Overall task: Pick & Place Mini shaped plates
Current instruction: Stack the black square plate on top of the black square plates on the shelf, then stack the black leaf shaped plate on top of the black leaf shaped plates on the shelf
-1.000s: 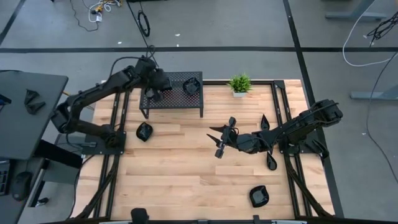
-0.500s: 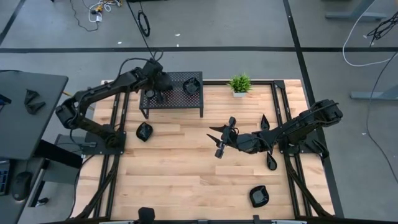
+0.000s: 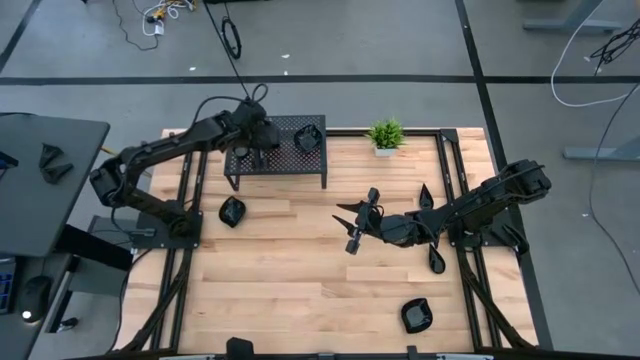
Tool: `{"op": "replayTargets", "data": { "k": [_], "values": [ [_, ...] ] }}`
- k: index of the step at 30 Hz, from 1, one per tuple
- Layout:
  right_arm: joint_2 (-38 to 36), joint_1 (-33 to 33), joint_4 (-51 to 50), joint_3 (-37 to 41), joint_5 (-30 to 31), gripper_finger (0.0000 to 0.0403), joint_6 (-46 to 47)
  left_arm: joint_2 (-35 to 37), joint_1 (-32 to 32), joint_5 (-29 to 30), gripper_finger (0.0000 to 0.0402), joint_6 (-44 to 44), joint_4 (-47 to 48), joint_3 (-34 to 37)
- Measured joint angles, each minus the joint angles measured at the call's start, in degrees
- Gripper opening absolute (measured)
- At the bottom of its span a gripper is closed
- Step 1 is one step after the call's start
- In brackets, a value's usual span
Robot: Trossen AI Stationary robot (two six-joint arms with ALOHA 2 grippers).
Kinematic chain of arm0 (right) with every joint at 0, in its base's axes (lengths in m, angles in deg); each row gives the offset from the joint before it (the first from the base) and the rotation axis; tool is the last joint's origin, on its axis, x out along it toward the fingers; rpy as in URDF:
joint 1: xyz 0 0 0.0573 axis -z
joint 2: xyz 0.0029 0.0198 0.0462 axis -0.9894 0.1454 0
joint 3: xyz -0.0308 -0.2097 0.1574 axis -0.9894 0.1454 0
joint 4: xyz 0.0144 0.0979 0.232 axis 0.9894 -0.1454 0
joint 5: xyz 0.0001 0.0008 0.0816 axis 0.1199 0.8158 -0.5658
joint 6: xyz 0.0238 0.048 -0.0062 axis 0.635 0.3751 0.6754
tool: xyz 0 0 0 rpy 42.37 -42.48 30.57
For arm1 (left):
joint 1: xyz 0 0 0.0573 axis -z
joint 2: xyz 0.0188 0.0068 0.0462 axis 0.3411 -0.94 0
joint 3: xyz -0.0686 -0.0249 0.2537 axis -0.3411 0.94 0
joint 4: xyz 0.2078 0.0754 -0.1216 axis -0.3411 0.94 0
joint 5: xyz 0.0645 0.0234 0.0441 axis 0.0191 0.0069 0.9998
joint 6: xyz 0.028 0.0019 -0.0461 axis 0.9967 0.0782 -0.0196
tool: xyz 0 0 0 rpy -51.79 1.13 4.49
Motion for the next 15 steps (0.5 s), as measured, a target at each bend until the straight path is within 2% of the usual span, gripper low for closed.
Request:
{"op": "replayTargets", "data": {
  "k": [8, 15],
  "values": [
    [0.00, 0.00, 0.00, 0.00, 0.01, 0.0148, 0.00, 0.02, 1.35, -0.54, 0.0036, -1.84, 6.72, -7.82],
    [0.00, 0.00, -0.30, 0.00, 0.01, 0.0148, 0.88, 0.40, 7.16, -0.53, 0.0038, -11.20, 21.15, -15.56]
  ]
}}
